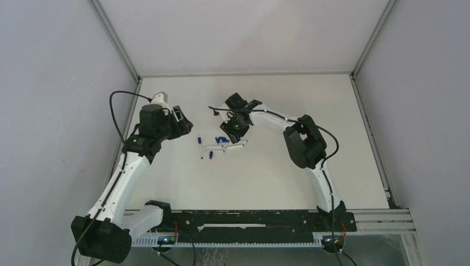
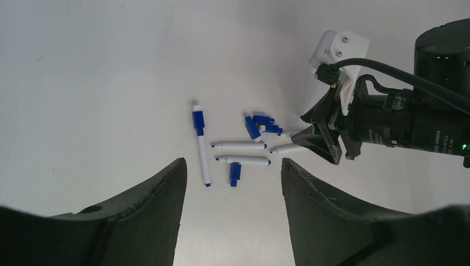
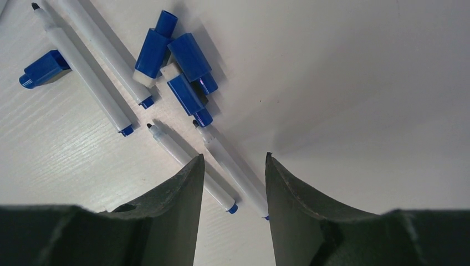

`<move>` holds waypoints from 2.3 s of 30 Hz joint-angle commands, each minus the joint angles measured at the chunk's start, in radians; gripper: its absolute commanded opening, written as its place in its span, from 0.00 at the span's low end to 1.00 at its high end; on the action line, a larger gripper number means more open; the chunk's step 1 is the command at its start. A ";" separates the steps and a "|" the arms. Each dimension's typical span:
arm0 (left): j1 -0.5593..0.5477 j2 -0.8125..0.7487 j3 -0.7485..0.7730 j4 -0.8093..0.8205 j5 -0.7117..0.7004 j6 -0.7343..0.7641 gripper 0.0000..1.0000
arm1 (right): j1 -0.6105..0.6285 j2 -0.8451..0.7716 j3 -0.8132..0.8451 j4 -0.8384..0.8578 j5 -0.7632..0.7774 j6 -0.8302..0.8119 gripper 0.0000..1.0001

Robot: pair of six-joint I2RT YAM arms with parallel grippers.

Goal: Insert the pens into the pen caps
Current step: Pick up the pen from the center of the board.

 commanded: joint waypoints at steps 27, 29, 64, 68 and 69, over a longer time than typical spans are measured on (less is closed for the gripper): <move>0.038 0.011 -0.025 0.060 0.074 -0.025 0.68 | -0.019 0.001 -0.045 -0.042 0.046 -0.072 0.33; 0.040 0.012 -0.026 0.061 0.076 -0.025 0.68 | -0.030 -0.009 -0.072 -0.045 0.051 -0.073 0.29; 0.054 0.007 -0.031 0.065 0.088 -0.025 0.72 | -0.064 0.045 -0.013 -0.056 0.093 0.102 0.33; 0.053 0.004 -0.031 0.065 0.089 -0.022 0.75 | -0.051 0.053 -0.010 -0.048 0.118 0.108 0.33; 0.054 0.002 -0.032 0.065 0.089 -0.020 0.75 | -0.051 0.052 -0.010 -0.046 0.122 0.113 0.33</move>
